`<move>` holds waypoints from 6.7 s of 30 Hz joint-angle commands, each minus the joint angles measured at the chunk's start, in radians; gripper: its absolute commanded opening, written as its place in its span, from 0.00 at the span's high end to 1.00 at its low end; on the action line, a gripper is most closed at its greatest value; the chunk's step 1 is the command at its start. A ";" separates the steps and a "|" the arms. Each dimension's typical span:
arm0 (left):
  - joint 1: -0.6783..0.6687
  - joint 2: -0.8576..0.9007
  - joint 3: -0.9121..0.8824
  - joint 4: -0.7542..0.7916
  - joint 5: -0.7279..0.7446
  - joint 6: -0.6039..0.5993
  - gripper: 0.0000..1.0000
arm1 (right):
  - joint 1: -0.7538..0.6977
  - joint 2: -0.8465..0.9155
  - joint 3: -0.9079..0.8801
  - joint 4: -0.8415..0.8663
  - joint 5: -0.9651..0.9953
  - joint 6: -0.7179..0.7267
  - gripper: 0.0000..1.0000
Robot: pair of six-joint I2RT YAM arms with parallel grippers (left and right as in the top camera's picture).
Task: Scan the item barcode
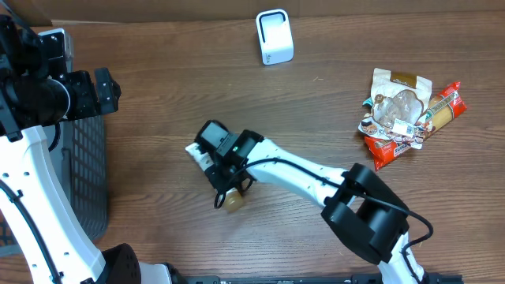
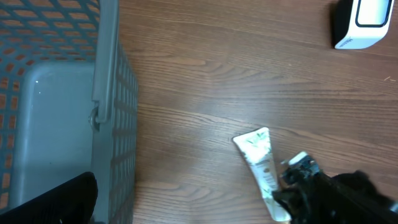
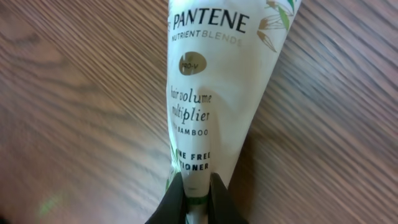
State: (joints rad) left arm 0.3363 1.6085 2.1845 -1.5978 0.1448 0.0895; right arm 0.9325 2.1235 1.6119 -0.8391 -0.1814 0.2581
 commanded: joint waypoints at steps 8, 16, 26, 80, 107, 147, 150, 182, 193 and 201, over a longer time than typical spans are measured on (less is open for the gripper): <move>0.004 -0.003 0.002 0.001 0.002 0.023 0.00 | -0.131 -0.217 0.039 -0.174 0.479 0.149 0.96; 0.004 -0.003 0.002 0.001 0.002 0.023 0.01 | -0.118 -0.108 0.030 -0.291 0.978 0.175 0.96; 0.004 -0.003 0.002 0.001 0.001 0.023 0.00 | -0.083 0.065 0.030 -0.328 1.051 0.100 0.96; 0.004 -0.003 0.002 0.001 0.001 0.023 0.00 | -0.423 -0.134 0.167 -0.435 0.261 -0.140 0.30; 0.004 -0.003 0.002 0.001 0.002 0.023 0.00 | -0.403 -0.020 0.046 -0.283 -0.003 -0.267 0.36; 0.004 -0.003 0.002 0.001 0.002 0.023 0.00 | -0.090 0.041 0.032 -0.276 0.748 0.056 0.60; 0.004 -0.003 0.002 0.001 0.001 0.023 0.00 | -0.061 0.041 0.033 -0.278 0.735 0.056 0.52; 0.004 -0.003 0.002 0.001 0.002 0.023 0.00 | -0.107 0.047 -0.003 -0.158 0.470 -0.025 0.55; 0.004 -0.003 0.002 0.001 0.002 0.023 0.00 | -0.071 0.061 -0.003 -0.180 0.423 -0.066 0.53; 0.004 -0.003 0.002 0.001 0.001 0.023 0.00 | -0.071 0.061 0.032 -0.238 0.685 -0.077 0.87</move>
State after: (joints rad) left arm 0.3363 1.6085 2.1845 -1.5982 0.1448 0.0895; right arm 0.8631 2.1639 1.6371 -1.0435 0.3325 0.1886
